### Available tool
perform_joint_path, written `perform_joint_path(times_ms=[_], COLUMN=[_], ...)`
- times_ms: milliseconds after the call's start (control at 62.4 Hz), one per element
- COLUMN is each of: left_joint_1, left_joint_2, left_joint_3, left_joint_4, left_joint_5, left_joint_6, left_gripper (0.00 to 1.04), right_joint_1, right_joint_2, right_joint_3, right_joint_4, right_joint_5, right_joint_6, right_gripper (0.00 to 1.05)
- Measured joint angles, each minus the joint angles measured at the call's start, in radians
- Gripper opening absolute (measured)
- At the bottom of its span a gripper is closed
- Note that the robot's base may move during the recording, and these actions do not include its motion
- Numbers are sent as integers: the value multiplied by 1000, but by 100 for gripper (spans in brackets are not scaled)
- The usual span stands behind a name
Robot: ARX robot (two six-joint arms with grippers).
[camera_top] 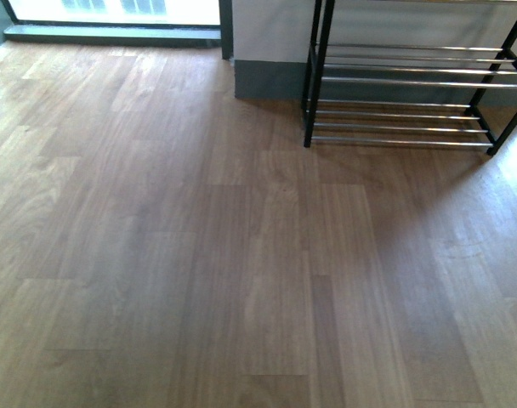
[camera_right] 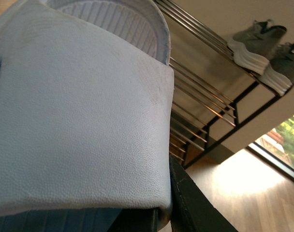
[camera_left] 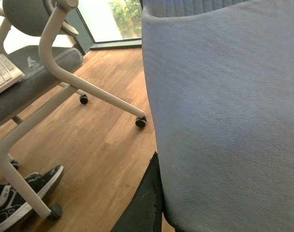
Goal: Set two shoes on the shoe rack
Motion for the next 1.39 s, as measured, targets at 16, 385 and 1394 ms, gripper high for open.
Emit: perform_joint_path(times_ms=[16, 385, 1394], left_joint_1=[0, 0, 0], left_joint_2=[0, 5, 2], left_joint_3=[0, 0, -1], left_joint_4=[0, 0, 0], left_joint_5=[-1, 6, 0], left_joint_6=[0, 1, 1], left_gripper=[2, 2, 2], right_joint_1=[0, -2, -2], right_joint_2=[0, 4, 1], right_joint_3=[0, 0, -2], right_joint_4=[0, 0, 0], right_joint_5=[2, 9, 2], right_joint_6=[0, 0, 0], right_gripper=[1, 1, 1])
